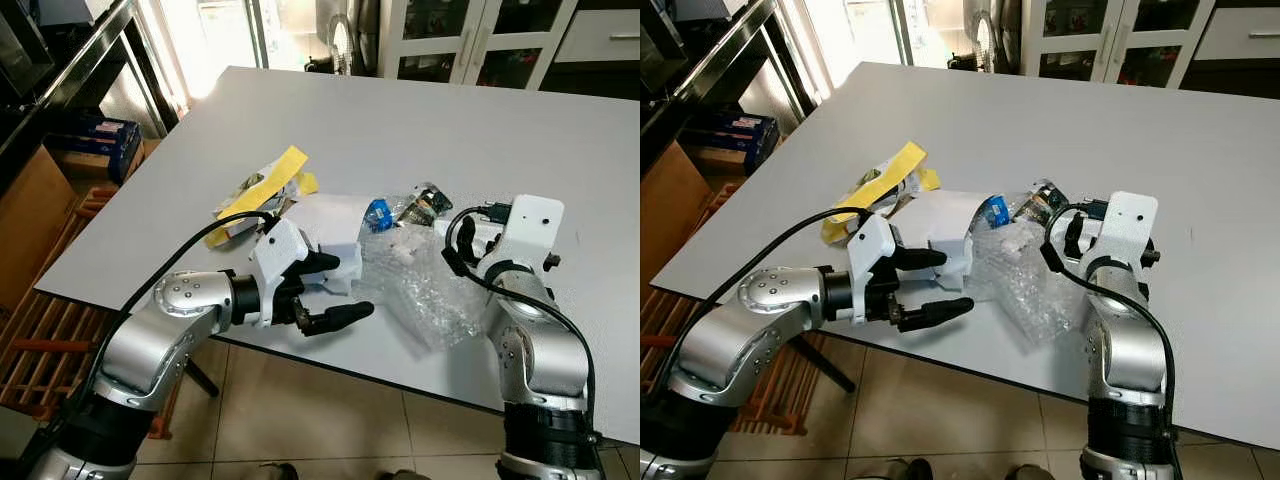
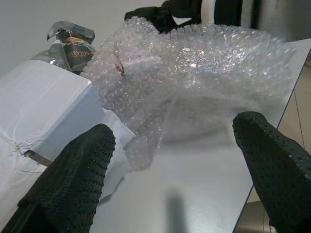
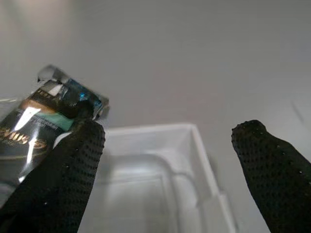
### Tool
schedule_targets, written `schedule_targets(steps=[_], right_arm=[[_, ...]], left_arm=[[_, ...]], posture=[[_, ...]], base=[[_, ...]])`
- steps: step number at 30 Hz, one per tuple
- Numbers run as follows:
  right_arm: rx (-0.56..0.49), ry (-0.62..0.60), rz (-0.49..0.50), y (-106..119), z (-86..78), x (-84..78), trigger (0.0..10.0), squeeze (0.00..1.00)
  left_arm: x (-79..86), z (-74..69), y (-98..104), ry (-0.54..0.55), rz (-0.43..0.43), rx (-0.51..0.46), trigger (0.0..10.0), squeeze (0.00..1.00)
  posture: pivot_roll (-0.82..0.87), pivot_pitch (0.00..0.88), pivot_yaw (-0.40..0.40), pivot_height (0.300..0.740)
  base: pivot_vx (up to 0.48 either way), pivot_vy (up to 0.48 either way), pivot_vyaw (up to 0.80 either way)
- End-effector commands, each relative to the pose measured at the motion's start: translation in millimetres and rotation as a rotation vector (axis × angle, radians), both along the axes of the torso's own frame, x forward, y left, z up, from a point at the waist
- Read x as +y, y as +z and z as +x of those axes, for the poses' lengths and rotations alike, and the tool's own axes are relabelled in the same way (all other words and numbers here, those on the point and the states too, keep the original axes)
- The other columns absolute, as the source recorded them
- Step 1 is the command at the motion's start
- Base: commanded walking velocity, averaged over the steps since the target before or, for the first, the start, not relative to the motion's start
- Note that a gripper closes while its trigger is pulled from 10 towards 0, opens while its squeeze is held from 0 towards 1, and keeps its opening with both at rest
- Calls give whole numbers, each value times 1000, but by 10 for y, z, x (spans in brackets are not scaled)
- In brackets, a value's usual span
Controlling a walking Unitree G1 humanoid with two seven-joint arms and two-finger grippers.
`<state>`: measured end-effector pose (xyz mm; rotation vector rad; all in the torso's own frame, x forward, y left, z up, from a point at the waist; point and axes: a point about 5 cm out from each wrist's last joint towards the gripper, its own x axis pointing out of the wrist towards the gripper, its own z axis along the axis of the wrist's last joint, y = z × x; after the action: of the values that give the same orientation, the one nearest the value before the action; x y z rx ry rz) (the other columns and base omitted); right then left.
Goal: Picking trash to rubbish bin
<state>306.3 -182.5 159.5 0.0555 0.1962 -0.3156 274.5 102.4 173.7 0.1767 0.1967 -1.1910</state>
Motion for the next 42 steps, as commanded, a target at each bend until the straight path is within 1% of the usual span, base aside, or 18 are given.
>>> schedule_targets(steps=[1, 2, 6, 8, 12, 13, 15, 17, 20, 22, 23, 24, 26, 29, 30, 31, 32, 42], right_arm=[[38, -10, 44, 0, -67, 8, 10000, 0], [38, -10, 44, 0, -67, 8, 10000, 0], [77, -4, 84, -1, -166, 62, 10000, 0], [95, -11, 81, 10, -216, 83, 10000, 0], [106, -17, 81, 25, -259, 104, 10000, 0], [132, -30, 68, -9, -308, 96, 10000, 0], [144, -33, 64, -28, -321, 91, 10000, 0], [174, -46, 68, -107, -340, 58, 10000, 0], [223, -93, 64, -277, -348, -56, 10000, 0], [223, -93, 64, -277, -348, -56, 10000, 0], [235, -103, 70, -306, -356, -75, 10000, 0], [263, -110, 82, -393, -363, -108, 10000, 0], [263, -110, 82, -393, -363, -108, 10000, 0], [289, -104, 107, -484, -359, -115, 10000, 0], [300, -89, 130, -546, -343, -106, 10000, 0], [312, -75, 147, -602, -328, -97, 4627, 0], [315, -64, 163, -642, -311, -87, 0, 0], [316, -48, 193, -735, -276, -53, 0, 0]], left_arm=[[-3, 1, 10, -15, 3, -7, 10000, 0], [-3, 1, 10, -15, 3, -7, 10000, 0], [-4, 12, 10, -15, 2, -7, 10000, 0], [-11, 11, 8, -17, 1, -7, 10000, 0], [-16, 11, 9, -19, 0, -7, 10000, 0], [-24, 19, 5, -20, -1, -7, 10000, 0], [-27, 22, 3, -21, -1, -7, 10000, 0], [-38, 24, 1, -23, -3, -7, 10000, 0], [-51, 31, 3, -25, -8, -9, 10000, 0], [-51, 31, 3, -25, -8, -9, 10000, 0], [-51, 32, 2, -25, -8, -9, 10000, 0], [-45, 29, -6, -23, -6, -8, 10000, 0], [-45, 29, -6, -23, -6, -8, 10000, 0], [-45, 25, -9, -22, -6, -7, 10000, 0], [-46, 24, -7, -23, -6, -8, 10000, 0], [-48, 24, -5, -23, -7, -8, 10000, 0], [-46, 24, -2, -23, -6, -9, 10000, 0], [-39, 23, 1, -19, -4, -13, 10000, 0]], posture=[[-11, 110, 61, 740], [-11, 110, 61, 740], [-16, 111, 64, 740], [-18, 111, 65, 740], [-19, 110, 66, 740], [-30, 107, 66, 740], [-30, 107, 66, 740], [-33, 105, 67, 740], [-32, 105, 67, 740], [-32, 105, 67, 740], [-32, 105, 67, 740], [-29, 106, 68, 740], [-29, 106, 68, 740], [-27, 107, 71, 740], [-24, 109, 74, 740], [-24, 109, 74, 740], [-22, 112, 76, 740], [-15, 114, 77, 740]], base=[[0, 0, 0], [0, 0, 0], [0, 0, 0], [0, 0, 0], [0, 0, 0], [0, 0, 0], [0, 0, 0], [0, 0, 0], [0, 0, 0], [0, 0, 0], [0, 0, 0], [0, 0, 0], [0, 0, 0], [0, 0, 0], [0, 0, 0], [0, 0, 0], [0, 0, 0], [0, 0, 0]])
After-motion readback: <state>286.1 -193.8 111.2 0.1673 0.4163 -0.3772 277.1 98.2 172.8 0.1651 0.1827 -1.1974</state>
